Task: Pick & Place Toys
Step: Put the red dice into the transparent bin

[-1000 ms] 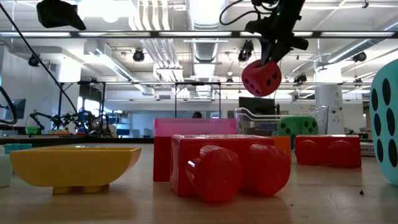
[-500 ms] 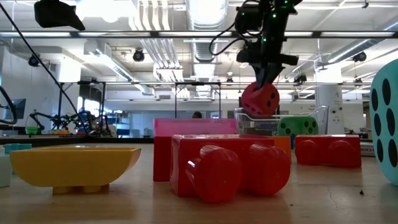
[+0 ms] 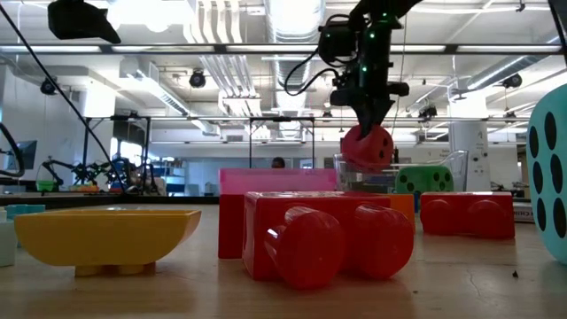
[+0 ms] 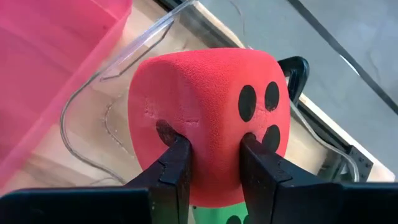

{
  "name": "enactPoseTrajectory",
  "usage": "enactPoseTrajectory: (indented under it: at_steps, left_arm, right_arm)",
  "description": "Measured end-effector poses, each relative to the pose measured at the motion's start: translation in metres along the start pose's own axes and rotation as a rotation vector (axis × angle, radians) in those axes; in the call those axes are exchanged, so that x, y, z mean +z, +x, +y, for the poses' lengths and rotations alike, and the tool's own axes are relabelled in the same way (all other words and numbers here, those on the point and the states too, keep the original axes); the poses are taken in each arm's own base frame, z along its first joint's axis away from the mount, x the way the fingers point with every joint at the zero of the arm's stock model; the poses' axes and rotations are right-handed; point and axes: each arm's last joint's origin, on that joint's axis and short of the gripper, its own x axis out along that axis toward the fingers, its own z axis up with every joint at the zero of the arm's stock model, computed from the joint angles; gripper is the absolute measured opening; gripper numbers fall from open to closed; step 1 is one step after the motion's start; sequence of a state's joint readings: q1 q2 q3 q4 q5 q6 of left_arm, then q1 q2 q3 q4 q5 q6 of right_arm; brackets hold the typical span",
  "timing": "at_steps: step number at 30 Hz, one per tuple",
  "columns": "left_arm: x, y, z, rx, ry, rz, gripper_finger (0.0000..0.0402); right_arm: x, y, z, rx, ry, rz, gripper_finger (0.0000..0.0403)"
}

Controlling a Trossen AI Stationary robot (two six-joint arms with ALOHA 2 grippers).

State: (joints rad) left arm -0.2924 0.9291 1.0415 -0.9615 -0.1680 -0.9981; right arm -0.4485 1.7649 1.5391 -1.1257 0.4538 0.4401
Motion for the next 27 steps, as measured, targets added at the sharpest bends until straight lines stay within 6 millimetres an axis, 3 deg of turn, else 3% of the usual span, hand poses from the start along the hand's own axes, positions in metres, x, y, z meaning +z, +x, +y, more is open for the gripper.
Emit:
enactPoseTrajectory:
  at_steps: [11,27]
  left_arm:
    - [0.000,0.000,0.000,0.000,-0.009,0.001,0.0347]
    - [0.000,0.000,0.000,0.000,-0.024,0.000,0.0347]
  right_arm:
    - [-0.006,0.015,0.023,-0.076,-0.134,0.014,0.0090]
    - [-0.010,0.030,0.032,-0.036,-0.183,0.075,0.0088]
